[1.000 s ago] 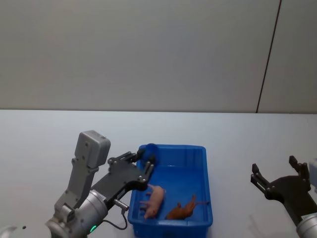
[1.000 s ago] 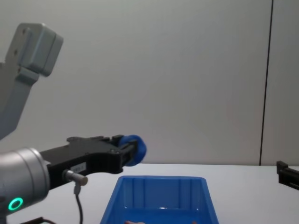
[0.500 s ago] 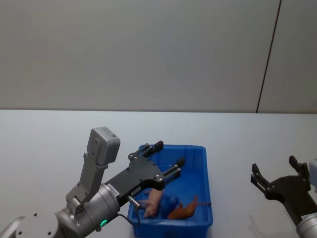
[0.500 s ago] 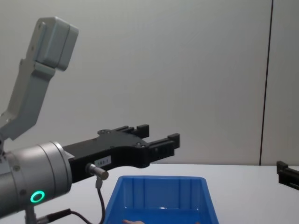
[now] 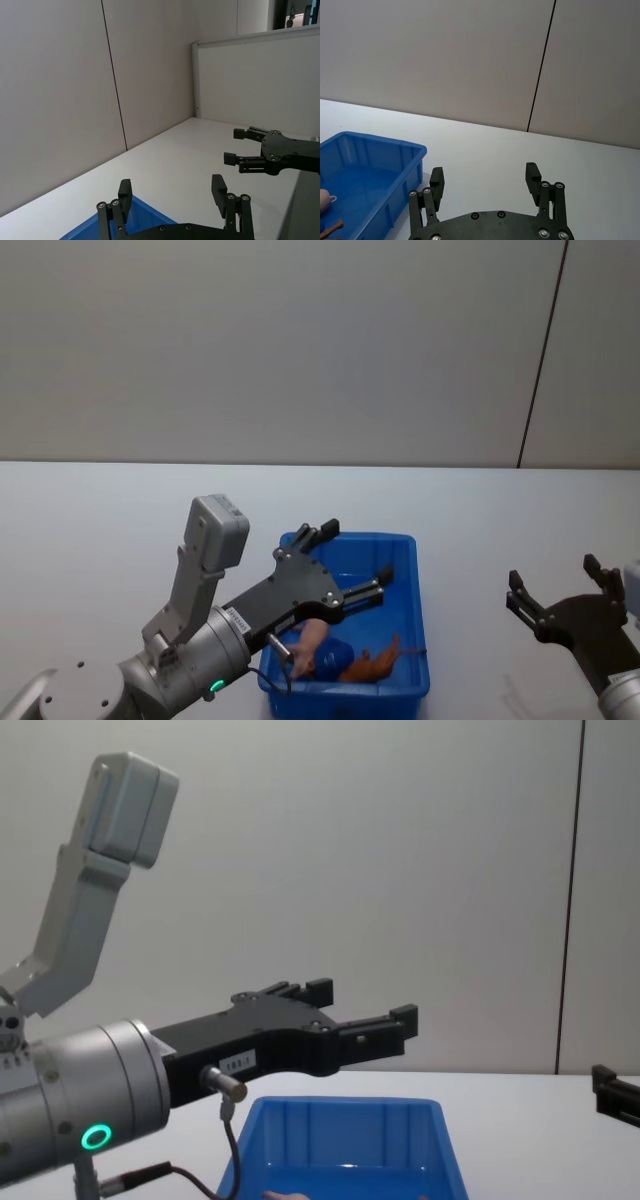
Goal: Pick up the two dolls from the table and place them into the box.
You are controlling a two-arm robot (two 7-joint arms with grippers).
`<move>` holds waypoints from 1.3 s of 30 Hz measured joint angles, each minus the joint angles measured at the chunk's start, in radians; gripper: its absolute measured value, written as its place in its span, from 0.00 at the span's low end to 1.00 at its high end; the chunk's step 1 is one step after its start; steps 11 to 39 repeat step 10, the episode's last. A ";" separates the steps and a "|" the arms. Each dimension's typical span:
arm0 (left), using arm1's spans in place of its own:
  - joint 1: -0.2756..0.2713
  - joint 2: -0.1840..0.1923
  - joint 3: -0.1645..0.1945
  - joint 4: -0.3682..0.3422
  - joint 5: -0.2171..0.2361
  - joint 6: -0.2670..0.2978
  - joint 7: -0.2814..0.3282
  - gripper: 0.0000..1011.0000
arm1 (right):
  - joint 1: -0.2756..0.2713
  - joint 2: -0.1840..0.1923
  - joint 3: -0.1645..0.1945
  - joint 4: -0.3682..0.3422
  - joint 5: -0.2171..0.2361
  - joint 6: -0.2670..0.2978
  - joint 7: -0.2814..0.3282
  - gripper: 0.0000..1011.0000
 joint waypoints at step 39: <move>-0.007 -0.004 0.001 0.009 -0.003 -0.007 -0.019 0.99 | 0.000 0.000 0.000 0.000 0.000 0.000 0.000 0.99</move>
